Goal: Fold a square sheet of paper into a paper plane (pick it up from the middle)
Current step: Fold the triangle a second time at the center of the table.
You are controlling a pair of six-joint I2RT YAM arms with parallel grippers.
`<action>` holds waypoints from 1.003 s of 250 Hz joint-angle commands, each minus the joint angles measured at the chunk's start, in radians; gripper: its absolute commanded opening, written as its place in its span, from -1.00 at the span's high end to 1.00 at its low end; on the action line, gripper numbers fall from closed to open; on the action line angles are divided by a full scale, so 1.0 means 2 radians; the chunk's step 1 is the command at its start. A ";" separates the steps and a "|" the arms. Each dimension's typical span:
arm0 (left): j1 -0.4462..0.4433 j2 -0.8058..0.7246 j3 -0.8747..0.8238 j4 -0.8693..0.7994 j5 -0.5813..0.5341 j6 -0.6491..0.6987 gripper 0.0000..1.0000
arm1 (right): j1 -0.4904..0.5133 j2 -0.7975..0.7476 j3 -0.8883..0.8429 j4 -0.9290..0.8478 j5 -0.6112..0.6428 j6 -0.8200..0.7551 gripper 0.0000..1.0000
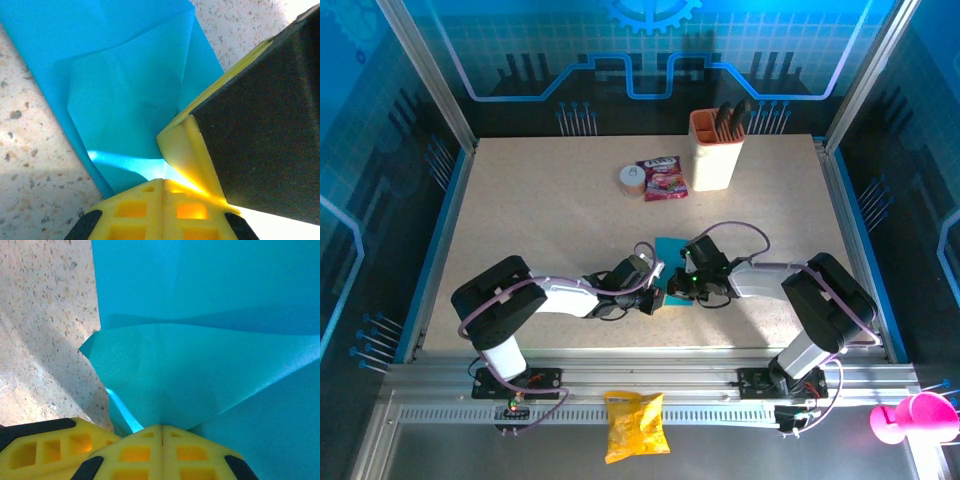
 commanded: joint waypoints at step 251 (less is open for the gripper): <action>-0.006 0.030 -0.031 -0.075 0.017 0.007 1.00 | -0.183 0.096 0.095 -0.093 0.008 -0.099 1.00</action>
